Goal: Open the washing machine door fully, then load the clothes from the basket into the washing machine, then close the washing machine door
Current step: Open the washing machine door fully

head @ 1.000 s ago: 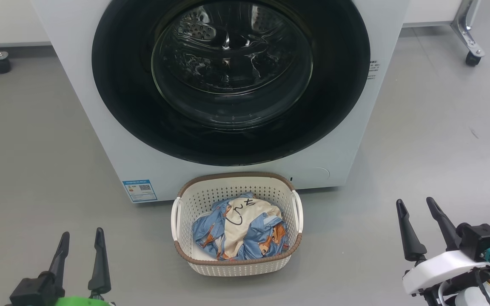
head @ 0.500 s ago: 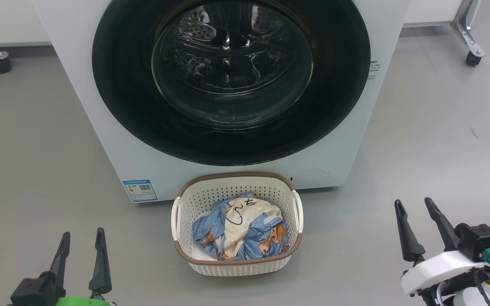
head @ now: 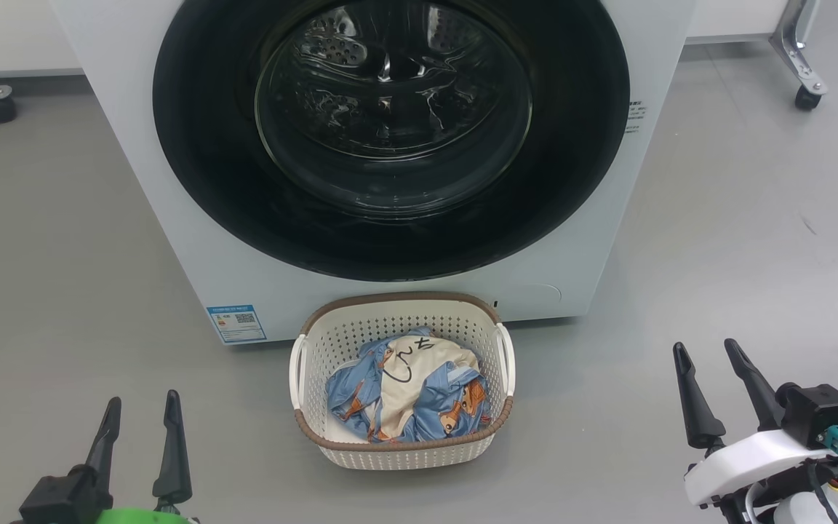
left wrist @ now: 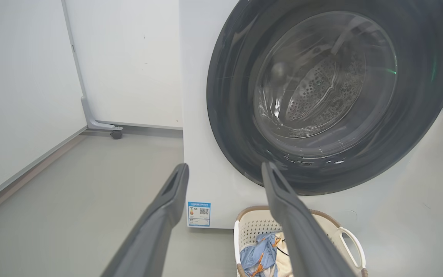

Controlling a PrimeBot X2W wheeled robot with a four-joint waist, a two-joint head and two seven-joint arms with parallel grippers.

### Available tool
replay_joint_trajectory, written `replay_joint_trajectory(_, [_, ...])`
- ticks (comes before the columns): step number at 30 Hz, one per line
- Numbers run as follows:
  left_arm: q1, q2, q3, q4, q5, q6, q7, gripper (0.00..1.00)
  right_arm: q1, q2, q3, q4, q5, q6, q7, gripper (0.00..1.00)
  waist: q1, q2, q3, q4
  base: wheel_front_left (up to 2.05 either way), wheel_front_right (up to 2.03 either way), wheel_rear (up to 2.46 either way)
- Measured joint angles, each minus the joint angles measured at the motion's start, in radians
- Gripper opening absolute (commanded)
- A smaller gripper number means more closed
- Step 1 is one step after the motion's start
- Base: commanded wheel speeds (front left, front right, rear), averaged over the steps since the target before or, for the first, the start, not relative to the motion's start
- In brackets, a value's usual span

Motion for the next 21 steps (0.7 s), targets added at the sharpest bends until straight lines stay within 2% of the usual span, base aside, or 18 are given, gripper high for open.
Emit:
replay_joint_trajectory(10, [0.000,0.000,0.001,-0.001,0.000,0.000,0.000,1.00,0.000,0.004,0.001,0.000,0.000,0.000,0.000,1.00,0.0000,0.0000,0.005,-0.004,0.25,0.68,-0.93])
replay_joint_trajectory(21, [0.000,-0.001,0.001,-0.001,0.000,0.000,0.000,1.00,0.000,0.007,0.002,0.001,0.000,0.000,0.000,1.00,-0.0001,0.0000,0.012,-0.008,0.55,0.85,-1.40])
